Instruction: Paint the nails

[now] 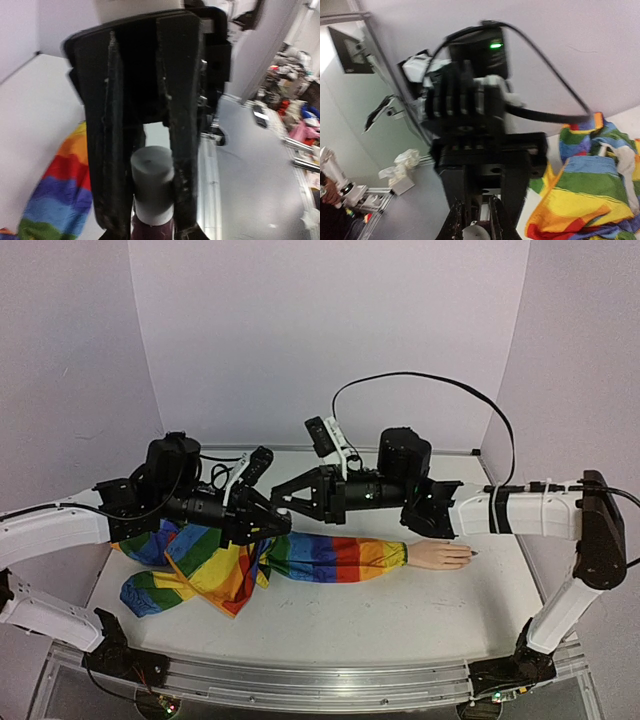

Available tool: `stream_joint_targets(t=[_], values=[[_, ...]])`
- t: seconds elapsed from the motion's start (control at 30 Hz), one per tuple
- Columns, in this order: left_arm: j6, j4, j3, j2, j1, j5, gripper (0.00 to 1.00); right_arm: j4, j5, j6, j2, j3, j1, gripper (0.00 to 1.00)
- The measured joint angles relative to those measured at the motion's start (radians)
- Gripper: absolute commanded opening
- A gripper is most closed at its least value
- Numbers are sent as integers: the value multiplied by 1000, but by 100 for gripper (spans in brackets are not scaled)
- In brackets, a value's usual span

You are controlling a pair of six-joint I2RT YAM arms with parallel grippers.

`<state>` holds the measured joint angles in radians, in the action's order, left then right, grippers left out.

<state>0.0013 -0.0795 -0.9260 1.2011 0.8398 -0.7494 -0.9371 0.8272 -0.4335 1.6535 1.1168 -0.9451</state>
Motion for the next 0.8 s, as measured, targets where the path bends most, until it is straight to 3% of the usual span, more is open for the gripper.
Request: stream_joint_targets(t=[0.07,0.2,0.27,0.37,0.43,0.57,0.67,0.8], values=[[29,-8,24,-34,13,204,0,51,-145,23,0,3,-12,0],[108,-37,40,-47,32,514,0,266,-680,13,15,92,-127,0],[137,-39,40,-55,42,587,0,325,-879,-10,33,144,-182,0],[160,-34,40,-56,53,635,0,362,-1019,-37,49,181,-219,0],[166,-33,40,-52,58,642,0,373,-1044,-41,50,183,-224,1],[166,-32,40,-48,58,644,0,380,-1016,-42,47,182,-204,29],[153,-30,40,-48,52,650,0,374,-882,-26,-1,121,-150,53],[129,-27,40,-48,-17,555,0,383,-675,2,-110,4,-17,72]])
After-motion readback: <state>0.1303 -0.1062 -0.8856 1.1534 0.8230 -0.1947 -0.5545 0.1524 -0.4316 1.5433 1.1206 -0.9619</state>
